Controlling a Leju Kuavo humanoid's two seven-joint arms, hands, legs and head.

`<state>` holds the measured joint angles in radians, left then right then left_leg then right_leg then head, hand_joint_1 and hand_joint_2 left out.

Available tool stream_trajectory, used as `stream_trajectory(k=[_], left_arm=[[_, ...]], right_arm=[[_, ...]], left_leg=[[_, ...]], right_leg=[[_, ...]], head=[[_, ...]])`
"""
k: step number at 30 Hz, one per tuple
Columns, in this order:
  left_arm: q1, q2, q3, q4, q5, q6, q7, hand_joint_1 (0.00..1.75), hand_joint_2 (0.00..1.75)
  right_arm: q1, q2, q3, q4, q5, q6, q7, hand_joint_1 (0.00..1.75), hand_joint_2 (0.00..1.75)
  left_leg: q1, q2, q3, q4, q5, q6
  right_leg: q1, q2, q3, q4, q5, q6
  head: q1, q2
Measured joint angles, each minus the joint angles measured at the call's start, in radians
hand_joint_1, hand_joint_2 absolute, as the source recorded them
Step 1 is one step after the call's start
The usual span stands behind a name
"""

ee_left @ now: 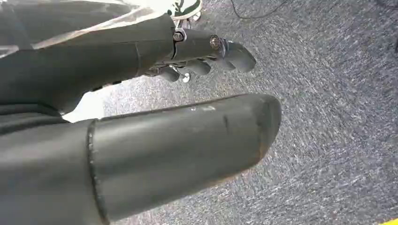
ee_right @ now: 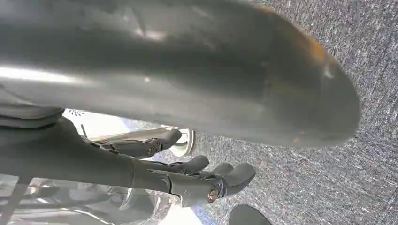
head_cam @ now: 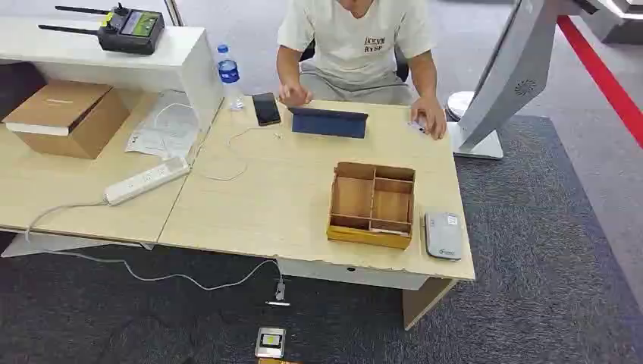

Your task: Pass the card to the sensor for recognition and then transmit it.

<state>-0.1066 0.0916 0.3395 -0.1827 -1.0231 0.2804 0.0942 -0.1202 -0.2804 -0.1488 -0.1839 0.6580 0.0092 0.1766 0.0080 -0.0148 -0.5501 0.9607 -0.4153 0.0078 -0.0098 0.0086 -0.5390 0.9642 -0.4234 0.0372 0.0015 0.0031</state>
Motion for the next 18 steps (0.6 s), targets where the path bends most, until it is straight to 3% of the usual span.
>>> stream_trajectory(k=[18], left_arm=[[0.000, -0.002, 0.003, 0.000, -0.019, 0.002, -0.001, 0.00, 0.00]], right_arm=[[0.000, -0.002, -0.003, 0.000, 0.005, 0.000, -0.012, 0.00, 0.00]], left_leg=[[0.000, 0.000, 0.000, 0.000, 0.000, 0.000]], right_leg=[[0.000, 0.000, 0.000, 0.000, 0.000, 0.000]], head=[[0.000, 0.000]])
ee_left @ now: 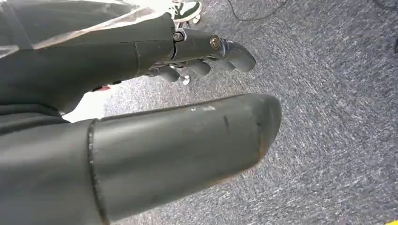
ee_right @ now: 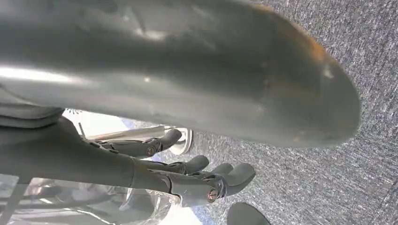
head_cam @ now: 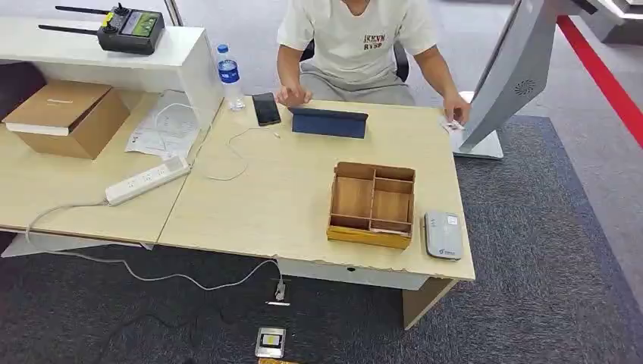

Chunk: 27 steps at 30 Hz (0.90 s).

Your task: Pass the card to the sensor for recognition and then transmit it.

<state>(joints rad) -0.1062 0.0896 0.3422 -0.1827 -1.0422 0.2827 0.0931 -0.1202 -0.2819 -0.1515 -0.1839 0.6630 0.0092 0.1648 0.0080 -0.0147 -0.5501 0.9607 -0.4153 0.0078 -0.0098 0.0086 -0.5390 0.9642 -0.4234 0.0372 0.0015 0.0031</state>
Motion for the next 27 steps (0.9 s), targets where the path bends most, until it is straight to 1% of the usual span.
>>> stream_trajectory(k=[10, 13, 14, 16, 17, 18, 19, 20, 22, 23, 24, 27], left_arm=[[0.000, 0.000, 0.003, 0.000, -0.006, -0.002, 0.002, 0.00, 0.00], [0.000, 0.000, 0.004, 0.000, -0.007, -0.005, 0.008, 0.00, 0.00], [0.000, 0.000, 0.004, 0.000, -0.008, -0.005, 0.012, 0.00, 0.00], [0.000, -0.001, 0.004, 0.000, -0.005, -0.005, 0.020, 0.00, 0.00], [0.000, -0.001, 0.004, 0.000, -0.005, -0.005, 0.022, 0.00, 0.00], [0.000, -0.001, 0.004, 0.000, -0.005, -0.008, 0.023, 0.00, 0.00], [0.000, -0.001, 0.004, 0.000, -0.005, -0.008, 0.023, 0.00, 0.00], [0.000, -0.001, 0.005, 0.000, -0.006, -0.009, 0.024, 0.00, 0.00], [0.000, -0.001, 0.006, 0.000, -0.006, -0.009, 0.022, 0.00, 0.00], [0.000, -0.001, 0.009, 0.000, -0.008, -0.010, 0.021, 0.00, 0.00], [0.000, -0.001, 0.013, 0.000, -0.009, -0.010, 0.021, 0.00, 0.00], [0.000, -0.001, 0.022, 0.000, -0.008, -0.005, 0.019, 0.00, 0.00]], right_arm=[[0.000, -0.003, -0.014, 0.000, 0.000, 0.000, -0.004, 0.00, 0.00], [0.000, -0.003, -0.016, 0.000, -0.008, -0.018, 0.017, 0.00, 0.00], [0.000, -0.003, -0.021, 0.000, -0.028, -0.037, 0.032, 0.00, 0.00], [0.000, -0.003, -0.047, 0.000, -0.115, -0.102, 0.053, 0.00, 0.00], [0.000, -0.003, -0.067, 0.000, -0.178, -0.147, 0.049, 0.00, 0.00], [0.000, -0.003, -0.096, 0.000, -0.257, -0.205, 0.032, 0.00, 0.00], [-0.001, -0.003, -0.126, 0.000, -0.324, -0.254, 0.001, 0.00, 0.00], [-0.004, -0.004, -0.160, 0.000, -0.386, -0.292, -0.033, 0.00, 1.75], [-0.013, -0.011, -0.245, 0.000, -0.503, -0.340, -0.119, 0.00, 1.75], [-0.021, -0.017, -0.297, 0.000, -0.539, -0.352, -0.149, 0.00, 1.75], [-0.029, -0.023, -0.339, -0.001, -0.557, -0.356, -0.169, 0.00, 1.75], [-0.083, -0.048, -0.437, -0.013, -0.633, -0.346, -0.282, 0.00, 1.75]], left_leg=[[0.000, 0.000, 0.000, 0.000, 0.000, 0.000], [0.000, 0.000, 0.000, 0.000, 0.000, 0.000], [0.000, 0.000, 0.000, 0.000, 0.000, 0.000], [0.000, 0.000, 0.000, 0.000, 0.000, 0.000], [0.000, 0.000, 0.000, 0.000, 0.000, 0.000], [0.000, 0.000, 0.000, 0.000, 0.000, 0.000], [0.000, 0.000, 0.000, 0.000, 0.000, 0.000], [0.000, 0.000, 0.000, 0.000, 0.000, 0.000], [-0.001, 0.000, 0.000, 0.000, 0.000, 0.000], [-0.001, 0.000, 0.000, 0.000, 0.000, 0.000], [-0.001, 0.000, -0.001, 0.000, 0.000, 0.000], [-0.002, 0.001, -0.001, 0.000, 0.000, 0.000]], right_leg=[[0.000, 0.000, 0.000, 0.000, 0.000, 0.000], [0.000, 0.000, 0.000, 0.000, 0.000, 0.000], [0.000, 0.000, 0.000, 0.000, 0.000, 0.000], [0.000, 0.000, 0.000, 0.000, 0.000, 0.000], [0.000, 0.000, 0.000, 0.000, 0.000, 0.000], [0.000, 0.000, 0.000, 0.000, 0.000, 0.000], [0.000, 0.000, 0.000, 0.000, 0.000, 0.000], [0.000, 0.000, 0.000, 0.000, 0.000, 0.000], [-0.001, 0.000, 0.000, 0.000, 0.000, 0.000], [-0.001, 0.000, 0.000, 0.000, 0.000, 0.000], [-0.001, 0.000, 0.001, 0.000, 0.000, 0.000], [-0.002, 0.002, -0.001, 0.000, 0.003, -0.001]], head=[[0.000, 0.000], [0.000, 0.000], [0.000, 0.000], [0.000, 0.000], [0.000, 0.000], [0.000, 0.000], [0.000, 0.000], [0.000, 0.000], [0.000, 0.000], [0.000, 0.000], [0.000, 0.000], [-0.002, 0.000]])
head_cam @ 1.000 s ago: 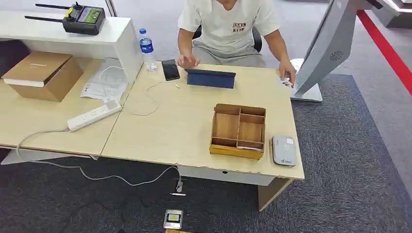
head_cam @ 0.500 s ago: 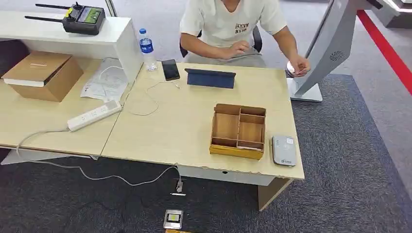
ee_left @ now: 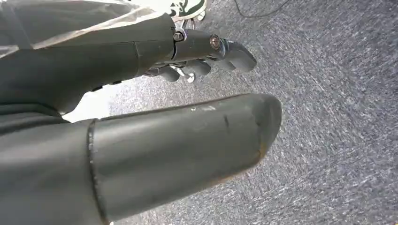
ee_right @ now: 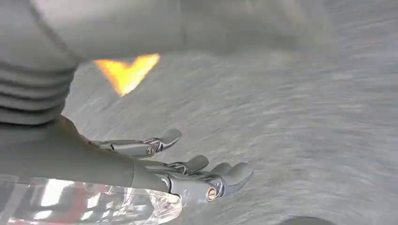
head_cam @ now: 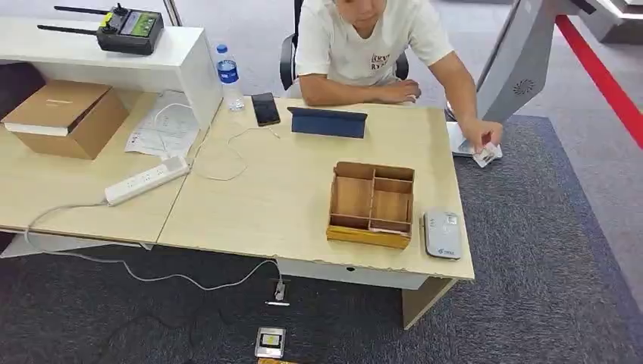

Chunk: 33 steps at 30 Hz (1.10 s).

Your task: Pass the card to the sensor for recognition and then transmit it.

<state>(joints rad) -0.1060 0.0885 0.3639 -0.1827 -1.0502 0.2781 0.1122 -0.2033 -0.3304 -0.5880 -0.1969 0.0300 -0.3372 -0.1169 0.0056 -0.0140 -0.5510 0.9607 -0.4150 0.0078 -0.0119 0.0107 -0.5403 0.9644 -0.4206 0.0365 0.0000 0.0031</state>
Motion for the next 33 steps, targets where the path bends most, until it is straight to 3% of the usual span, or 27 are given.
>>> stream_trajectory(k=[4, 8, 12, 16, 19, 24, 30, 33], left_arm=[[-0.004, -0.001, 0.007, 0.000, 0.002, 0.009, -0.009, 0.00, 0.00], [-0.004, -0.003, 0.013, 0.000, -0.004, 0.009, -0.032, 0.00, 0.00], [-0.004, -0.005, 0.018, 0.000, -0.018, 0.006, -0.054, 0.00, 0.00], [-0.005, -0.005, 0.022, 0.000, -0.036, -0.004, -0.074, 0.00, 0.00], [-0.003, 0.003, 0.022, 0.000, -0.052, -0.012, -0.090, 0.00, 0.00], [-0.007, 0.008, 0.021, 0.000, -0.082, -0.013, -0.126, 0.00, 0.00], [-0.004, 0.010, 0.021, 0.000, -0.104, -0.017, -0.142, 0.00, 0.00], [-0.003, 0.010, 0.018, 0.000, -0.120, -0.034, -0.149, 0.00, 0.00]], right_arm=[[-0.130, -0.042, -0.100, -0.044, -0.050, 0.088, -0.111, 0.00, 1.75], [-0.252, -0.057, -0.116, -0.122, -0.091, 0.165, -0.141, 0.00, 1.75], [-0.277, -0.045, -0.017, -0.332, -0.221, 0.137, -0.067, 0.00, 1.75], [-0.260, -0.037, 0.105, -0.524, -0.195, 0.092, -0.029, 0.00, 1.75], [-0.256, -0.034, 0.250, -0.712, -0.074, 0.053, -0.012, 0.00, 1.75], [-0.342, -0.034, 0.472, -0.878, 0.335, 0.029, -0.058, 0.00, 1.75], [-0.468, -0.021, 0.682, -0.883, 0.608, -0.006, -0.137, 0.00, 1.75], [-0.546, -0.008, 0.781, -0.818, 0.840, -0.068, -0.182, 0.00, 1.75]], left_leg=[[0.000, 0.007, 0.000, 0.000, 0.002, 0.001], [-0.001, 0.007, -0.001, 0.000, 0.004, 0.003], [-0.001, 0.000, -0.002, 0.000, 0.006, 0.003], [0.000, -0.001, -0.004, 0.000, 0.006, 0.002], [-0.003, 0.001, -0.006, 0.000, 0.006, 0.002], [-0.002, 0.002, -0.006, 0.000, 0.009, -0.001], [0.000, -0.002, -0.007, 0.000, 0.010, -0.001], [0.000, -0.002, -0.008, 0.000, 0.010, -0.002]], right_leg=[[0.000, 0.002, -0.001, 0.000, 0.002, 0.001], [0.000, 0.002, -0.002, 0.000, 0.004, 0.002], [0.000, -0.002, -0.001, 0.001, 0.005, 0.002], [0.000, -0.003, -0.001, 0.002, 0.005, 0.001], [0.000, -0.001, -0.005, 0.004, 0.006, 0.000], [0.000, -0.001, -0.007, 0.005, 0.006, 0.000], [0.001, -0.003, -0.007, 0.005, 0.006, -0.001], [0.001, -0.002, -0.009, 0.006, 0.008, -0.002]], head=[[0.002, 0.000], [0.001, 0.000], [0.002, 0.000], [0.002, 0.000], [0.001, 0.000], [0.002, 0.000], [0.002, 0.000], [0.001, 0.000]])
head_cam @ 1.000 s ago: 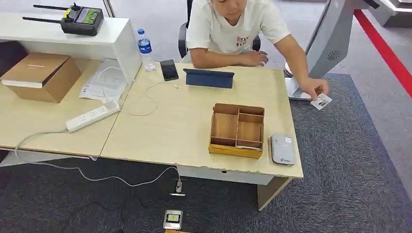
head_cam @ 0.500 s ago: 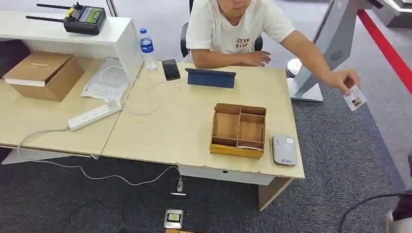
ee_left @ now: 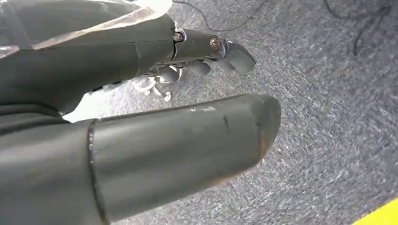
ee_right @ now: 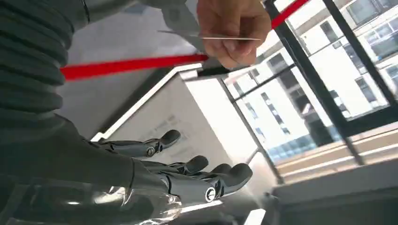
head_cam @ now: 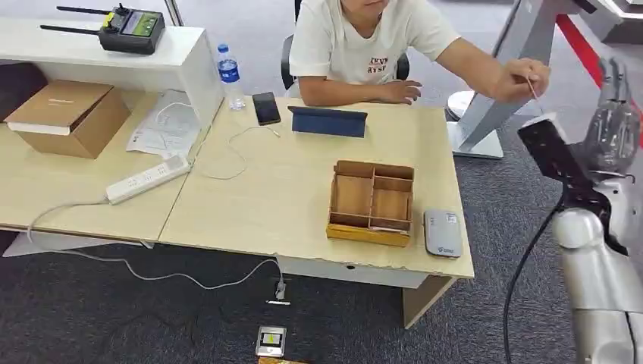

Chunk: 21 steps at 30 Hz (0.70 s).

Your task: Pass the card to the sensor for recognition and then transmit it.

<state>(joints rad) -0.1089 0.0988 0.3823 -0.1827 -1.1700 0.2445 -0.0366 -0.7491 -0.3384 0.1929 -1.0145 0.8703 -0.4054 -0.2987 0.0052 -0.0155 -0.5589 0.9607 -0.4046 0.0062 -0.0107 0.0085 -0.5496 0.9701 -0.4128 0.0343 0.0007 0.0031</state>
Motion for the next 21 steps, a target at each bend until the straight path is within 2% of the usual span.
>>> stream_trajectory(k=[2, 10, 21], left_arm=[[-0.003, 0.000, -0.003, 0.000, -0.002, 0.000, -0.003, 0.00, 0.00], [-0.001, 0.001, -0.004, 0.000, 0.001, 0.000, 0.009, 0.00, 0.00], [0.001, 0.001, -0.004, 0.000, 0.012, 0.000, 0.021, 0.00, 0.00]], right_arm=[[-0.043, 0.008, 0.051, 0.046, 0.058, -0.018, -0.013, 0.00, 1.75], [-0.180, 0.061, 0.176, 0.257, 0.095, -0.044, -0.051, 0.00, 1.75], [-0.233, 0.123, 0.229, 0.413, 0.066, -0.058, -0.072, 0.00, 1.75]], left_leg=[[0.000, 0.000, 0.000, 0.000, 0.000, 0.000], [0.000, -0.001, -0.002, 0.000, 0.001, 0.001], [0.000, -0.002, -0.003, 0.000, 0.001, 0.001]], right_leg=[[0.000, 0.000, 0.000, 0.000, 0.000, 0.000], [0.000, -0.001, -0.001, 0.000, 0.000, 0.000], [0.000, -0.001, -0.002, 0.000, 0.000, 0.000]], head=[[0.001, 0.000], [0.000, 0.000], [0.001, 0.000]])
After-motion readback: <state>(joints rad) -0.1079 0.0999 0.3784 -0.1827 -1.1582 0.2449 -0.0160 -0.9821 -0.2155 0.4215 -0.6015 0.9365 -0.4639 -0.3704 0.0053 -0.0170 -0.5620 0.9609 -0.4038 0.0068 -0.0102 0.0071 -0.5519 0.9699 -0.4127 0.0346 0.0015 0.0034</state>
